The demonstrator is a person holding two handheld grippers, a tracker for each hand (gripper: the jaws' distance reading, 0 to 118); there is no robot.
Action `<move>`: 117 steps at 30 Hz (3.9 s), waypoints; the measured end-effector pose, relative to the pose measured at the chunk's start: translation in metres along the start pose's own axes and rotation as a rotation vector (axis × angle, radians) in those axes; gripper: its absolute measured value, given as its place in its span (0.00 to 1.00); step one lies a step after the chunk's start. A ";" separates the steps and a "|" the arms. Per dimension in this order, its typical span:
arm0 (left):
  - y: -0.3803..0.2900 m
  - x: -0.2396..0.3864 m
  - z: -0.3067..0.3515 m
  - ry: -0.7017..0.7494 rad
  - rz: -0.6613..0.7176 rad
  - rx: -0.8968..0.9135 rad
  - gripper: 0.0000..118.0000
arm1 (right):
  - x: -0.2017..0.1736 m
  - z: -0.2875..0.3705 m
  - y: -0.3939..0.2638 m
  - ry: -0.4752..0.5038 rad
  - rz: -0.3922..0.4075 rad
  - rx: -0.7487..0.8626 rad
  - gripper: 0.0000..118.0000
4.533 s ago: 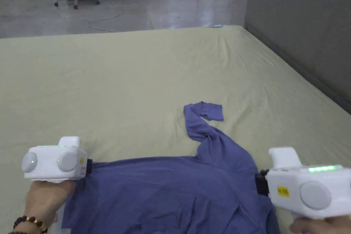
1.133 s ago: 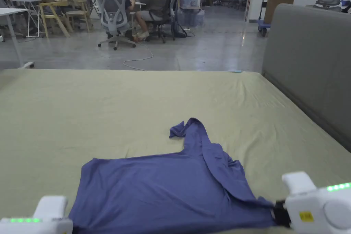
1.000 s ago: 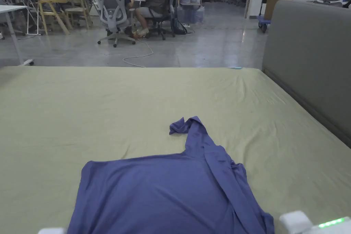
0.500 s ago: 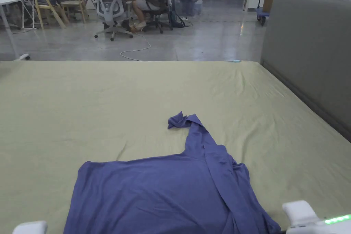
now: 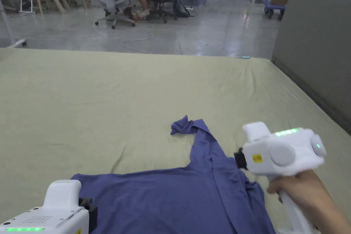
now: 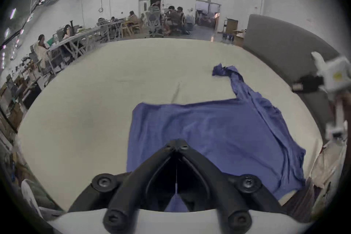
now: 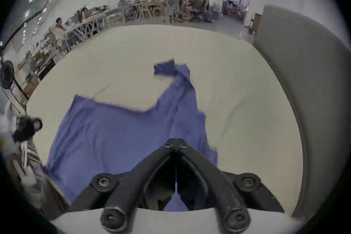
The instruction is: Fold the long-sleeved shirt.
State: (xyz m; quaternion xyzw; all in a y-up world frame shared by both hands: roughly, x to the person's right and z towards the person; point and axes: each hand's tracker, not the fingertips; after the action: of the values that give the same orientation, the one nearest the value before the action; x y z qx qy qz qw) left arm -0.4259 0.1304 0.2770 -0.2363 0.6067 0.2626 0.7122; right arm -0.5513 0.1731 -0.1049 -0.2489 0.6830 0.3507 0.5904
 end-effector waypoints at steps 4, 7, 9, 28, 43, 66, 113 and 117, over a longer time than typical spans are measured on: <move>0.006 -0.003 -0.039 -0.006 -0.015 -0.013 0.00 | 0.006 -0.110 0.096 -0.005 0.044 -0.041 0.00; 0.008 -0.008 -0.056 -0.018 -0.003 -0.041 0.00 | 0.021 -0.192 0.136 -0.044 -0.023 -0.109 0.01; 0.002 -0.016 -0.058 -0.038 0.056 -0.050 0.00 | 0.021 -0.227 0.147 -0.083 -0.042 -0.079 0.50; -0.056 -0.015 -0.005 -0.043 0.149 -0.078 0.00 | 0.016 -0.080 0.019 0.074 -0.030 0.108 0.02; -0.092 0.007 0.091 -0.096 0.126 -0.010 0.00 | -0.022 0.027 -0.187 -0.068 -0.249 0.039 0.69; 0.036 -0.049 -0.109 0.086 0.034 -0.134 1.00 | -0.032 0.124 -0.233 0.017 -0.279 0.052 0.00; -0.010 -0.035 0.072 0.096 0.092 0.034 0.01 | 0.015 0.131 -0.132 0.077 -0.247 0.218 0.10; -0.056 -0.032 0.099 0.136 0.113 -0.014 0.01 | 0.002 0.161 -0.194 0.056 -0.259 0.217 0.10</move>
State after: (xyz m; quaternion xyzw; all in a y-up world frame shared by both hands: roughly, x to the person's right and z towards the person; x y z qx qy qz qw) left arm -0.3194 0.1500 0.3248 -0.2238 0.6644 0.2899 0.6515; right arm -0.3032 0.1755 -0.1522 -0.2794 0.6952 0.1889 0.6348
